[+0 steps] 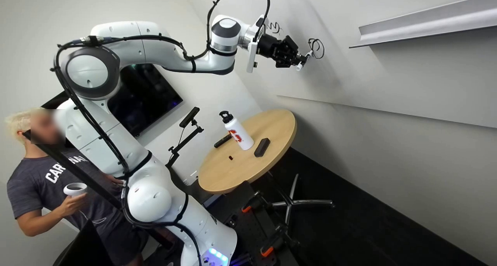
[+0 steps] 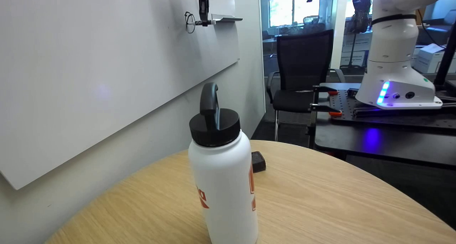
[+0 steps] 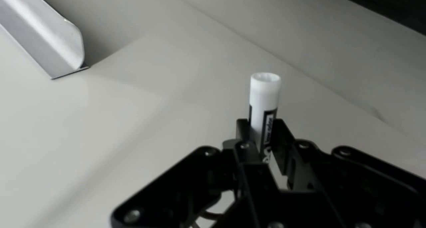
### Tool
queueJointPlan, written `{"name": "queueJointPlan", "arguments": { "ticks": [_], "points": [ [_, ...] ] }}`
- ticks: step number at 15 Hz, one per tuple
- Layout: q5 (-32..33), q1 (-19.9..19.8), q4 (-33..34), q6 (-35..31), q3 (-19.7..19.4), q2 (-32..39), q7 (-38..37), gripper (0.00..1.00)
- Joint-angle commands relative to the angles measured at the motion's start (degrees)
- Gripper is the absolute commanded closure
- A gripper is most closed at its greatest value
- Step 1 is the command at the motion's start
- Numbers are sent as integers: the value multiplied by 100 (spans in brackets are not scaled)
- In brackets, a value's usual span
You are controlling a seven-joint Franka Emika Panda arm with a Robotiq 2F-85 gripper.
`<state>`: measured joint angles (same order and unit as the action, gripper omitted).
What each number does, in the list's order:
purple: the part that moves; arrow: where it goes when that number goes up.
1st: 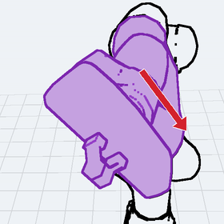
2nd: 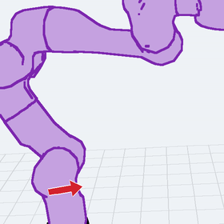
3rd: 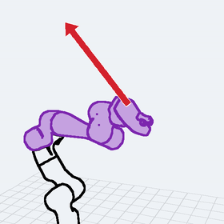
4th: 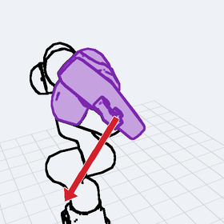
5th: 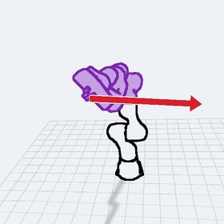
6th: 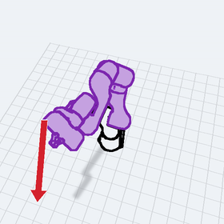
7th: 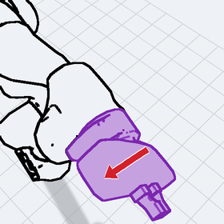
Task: Use the black marker on the table to write on the whiteboard
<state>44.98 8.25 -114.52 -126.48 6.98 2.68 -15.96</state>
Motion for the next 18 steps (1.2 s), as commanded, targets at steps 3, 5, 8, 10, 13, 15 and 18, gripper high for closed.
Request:
{"name": "queueJointPlan", "arguments": {
  "ticks": [3, 5, 8, 10, 13, 15, 18],
  "points": [
    [101, -8, -78, 21, 4, -294, -46, 95],
    [70, 22, -381, -13, 52, -566, 38, 95],
    [-25, 93, -1027, 47, 174, -1036, 214, 95],
    [-80, 146, -1451, 147, 286, -1284, 319, 95],
    [-240, 257, -2037, 97, 434, -1584, 524, 95],
    [-401, 344, -2309, -58, 506, -1745, 724, 95],
    [-301, 383, -2495, -225, 603, -1894, 596, 95]
  ]
}}
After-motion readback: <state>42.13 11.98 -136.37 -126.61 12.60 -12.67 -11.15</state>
